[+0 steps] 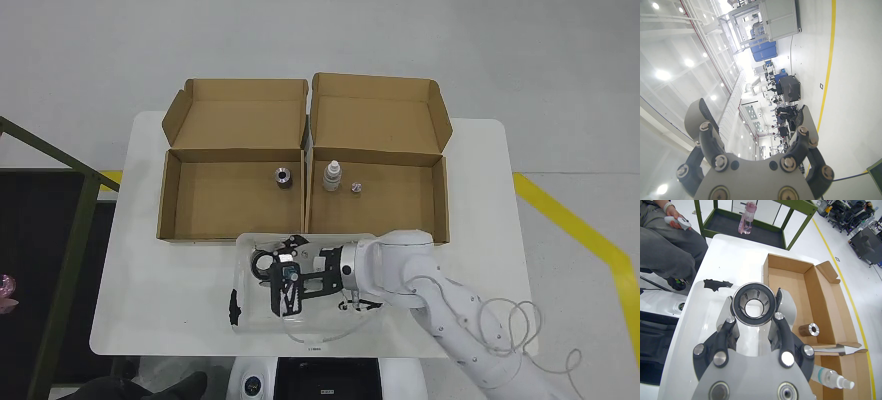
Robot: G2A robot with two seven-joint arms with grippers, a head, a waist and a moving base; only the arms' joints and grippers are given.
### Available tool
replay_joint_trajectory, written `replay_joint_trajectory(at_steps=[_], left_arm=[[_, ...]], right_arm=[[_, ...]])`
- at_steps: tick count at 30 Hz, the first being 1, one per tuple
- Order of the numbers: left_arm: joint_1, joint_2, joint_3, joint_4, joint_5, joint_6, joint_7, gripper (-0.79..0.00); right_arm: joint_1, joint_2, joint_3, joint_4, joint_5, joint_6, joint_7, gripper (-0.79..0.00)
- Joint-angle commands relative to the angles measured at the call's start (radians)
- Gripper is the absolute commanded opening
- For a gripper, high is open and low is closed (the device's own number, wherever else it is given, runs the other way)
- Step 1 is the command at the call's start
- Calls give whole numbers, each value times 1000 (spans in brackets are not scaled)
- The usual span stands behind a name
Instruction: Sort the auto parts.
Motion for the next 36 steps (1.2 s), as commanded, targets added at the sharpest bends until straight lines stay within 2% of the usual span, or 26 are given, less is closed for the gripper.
replay_joint_trajectory(at_steps=[1, 10, 21, 29, 36], left_arm=[[0, 0, 0, 0, 0, 0, 0, 0], [0, 0, 0, 0, 0, 0, 0, 0], [0, 0, 0, 0, 0, 0, 0, 0], [0, 0, 0, 0, 0, 0, 0, 0], [0, 0, 0, 0, 0, 0, 0, 0]], right_arm=[[8, 1, 7, -11, 5, 6, -1, -785], [27, 5, 33, -41, 29, 29, -16, -785], [58, 7, 55, -9, 43, 64, -38, -785], [119, -3, 39, 85, 68, 106, -50, -785], [219, -29, -29, 209, 99, 138, -34, -785]])
